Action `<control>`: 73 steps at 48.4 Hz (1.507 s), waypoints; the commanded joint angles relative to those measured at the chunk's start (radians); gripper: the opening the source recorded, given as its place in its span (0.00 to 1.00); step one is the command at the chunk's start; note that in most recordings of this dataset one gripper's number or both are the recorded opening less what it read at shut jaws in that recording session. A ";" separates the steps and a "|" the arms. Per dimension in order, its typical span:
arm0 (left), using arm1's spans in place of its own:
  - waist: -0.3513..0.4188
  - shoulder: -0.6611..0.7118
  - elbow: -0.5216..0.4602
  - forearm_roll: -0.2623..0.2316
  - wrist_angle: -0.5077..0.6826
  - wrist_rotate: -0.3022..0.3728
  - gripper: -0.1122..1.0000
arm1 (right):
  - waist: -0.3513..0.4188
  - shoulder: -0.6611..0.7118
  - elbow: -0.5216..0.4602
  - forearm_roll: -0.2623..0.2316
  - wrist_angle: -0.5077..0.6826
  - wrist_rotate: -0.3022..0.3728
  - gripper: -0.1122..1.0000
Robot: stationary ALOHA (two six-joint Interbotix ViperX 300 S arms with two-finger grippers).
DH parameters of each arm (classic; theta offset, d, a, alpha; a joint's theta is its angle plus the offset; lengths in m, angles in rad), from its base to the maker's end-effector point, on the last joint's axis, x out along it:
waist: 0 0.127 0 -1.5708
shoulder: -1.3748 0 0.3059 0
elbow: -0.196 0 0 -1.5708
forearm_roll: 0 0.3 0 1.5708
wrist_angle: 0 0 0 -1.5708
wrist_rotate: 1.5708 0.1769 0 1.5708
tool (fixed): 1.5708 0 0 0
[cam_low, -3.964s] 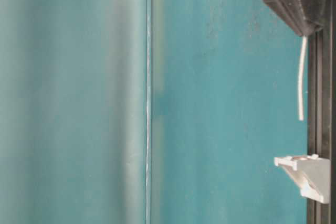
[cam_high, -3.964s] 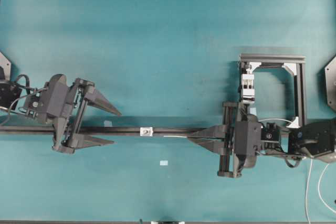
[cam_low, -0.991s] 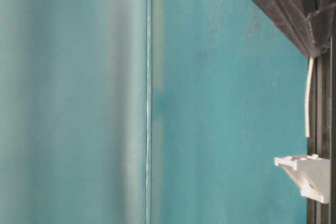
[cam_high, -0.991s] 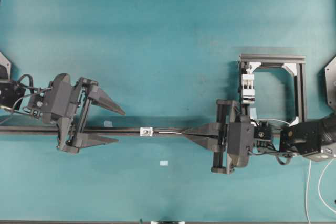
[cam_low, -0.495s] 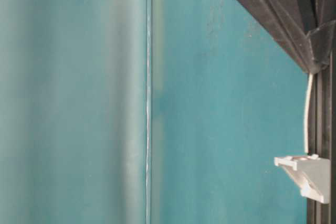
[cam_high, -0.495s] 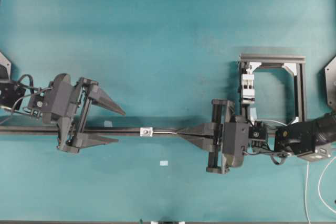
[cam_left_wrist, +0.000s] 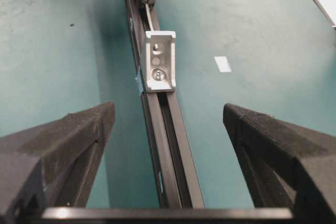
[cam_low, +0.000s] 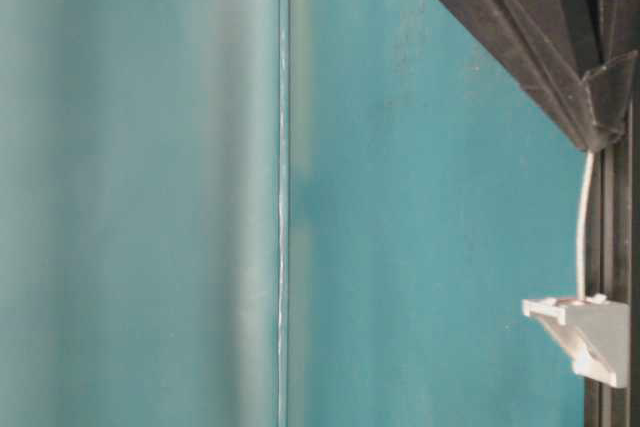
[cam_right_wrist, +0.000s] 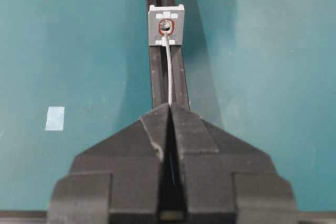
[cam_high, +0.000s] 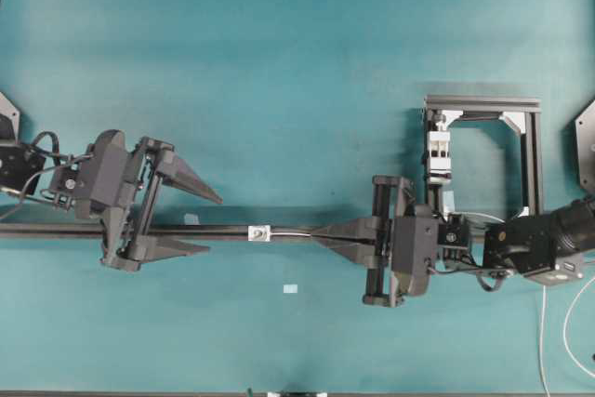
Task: Insert the wire into the hole on the left side and pull it with the left arm.
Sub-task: 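Slide the right gripper left, pushing the wire tip into the bracket hole, then move the left gripper right toward the wire tip past the bracket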
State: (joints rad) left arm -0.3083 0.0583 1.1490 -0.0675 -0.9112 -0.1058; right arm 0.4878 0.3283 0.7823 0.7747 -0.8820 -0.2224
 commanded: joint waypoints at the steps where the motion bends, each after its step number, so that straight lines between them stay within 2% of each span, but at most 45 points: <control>1: 0.003 -0.015 -0.012 0.002 -0.005 0.002 0.70 | -0.003 -0.015 -0.014 -0.003 -0.015 -0.002 0.08; 50: 0.005 -0.017 -0.014 0.002 -0.005 0.002 0.70 | -0.025 0.023 -0.066 -0.029 -0.011 -0.002 0.08; 73: 0.008 -0.015 -0.015 0.002 -0.003 0.002 0.70 | -0.043 0.046 -0.107 -0.063 -0.006 -0.002 0.08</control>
State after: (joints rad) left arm -0.3037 0.0583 1.1459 -0.0690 -0.9112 -0.1074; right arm 0.4495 0.3881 0.6934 0.7179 -0.8866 -0.2224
